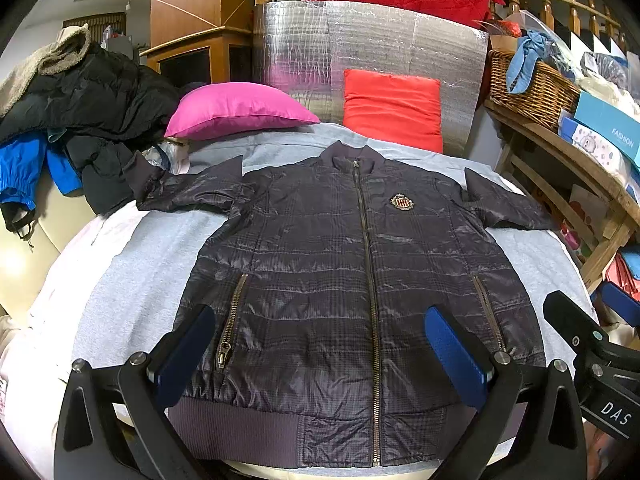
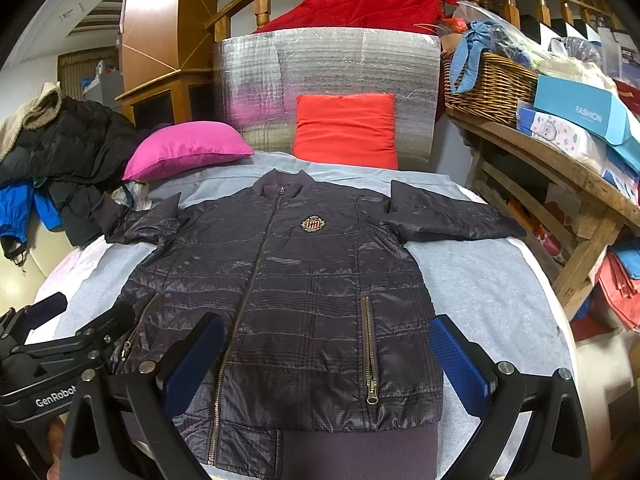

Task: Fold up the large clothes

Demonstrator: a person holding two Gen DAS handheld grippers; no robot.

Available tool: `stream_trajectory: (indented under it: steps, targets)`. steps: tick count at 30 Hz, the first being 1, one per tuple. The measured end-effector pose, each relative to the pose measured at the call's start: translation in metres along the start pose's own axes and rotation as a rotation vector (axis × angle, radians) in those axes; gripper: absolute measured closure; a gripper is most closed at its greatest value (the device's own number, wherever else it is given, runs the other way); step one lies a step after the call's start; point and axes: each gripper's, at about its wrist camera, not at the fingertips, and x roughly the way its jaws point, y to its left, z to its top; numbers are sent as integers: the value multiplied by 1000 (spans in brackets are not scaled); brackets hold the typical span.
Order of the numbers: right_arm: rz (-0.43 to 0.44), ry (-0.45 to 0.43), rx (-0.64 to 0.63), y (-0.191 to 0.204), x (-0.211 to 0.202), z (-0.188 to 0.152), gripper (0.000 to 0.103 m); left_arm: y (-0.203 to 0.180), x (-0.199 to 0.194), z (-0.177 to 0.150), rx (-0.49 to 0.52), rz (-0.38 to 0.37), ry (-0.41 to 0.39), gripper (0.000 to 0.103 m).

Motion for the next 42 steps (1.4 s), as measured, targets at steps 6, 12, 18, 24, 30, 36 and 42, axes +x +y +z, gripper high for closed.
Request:
stream_trajectory:
  steps: [6,12,18,24,30,36,42]
  targets:
    - [0,1,0,0,1,1,0,0,1,0,2,2,0,0]
    - [1,3,-4,-1,3,2,0,-1,2,1,3,3,-1,0]
    - [3,5,-6,0,6,3,0,-2,3,2,4,4,1,0]
    - [4,6,-6,0,8,2,0,-3,4,3,5,7,0,0]
    - [4,12,-2,-3,13,3,0,-4,10,3,6,7,9,0]
    - [7,34,9,-12,24,0,0,-6,24,3,12,13,33,0]
    - [61,106,84,-53,53,-12,0,-1,58,3,4,29,80,0]
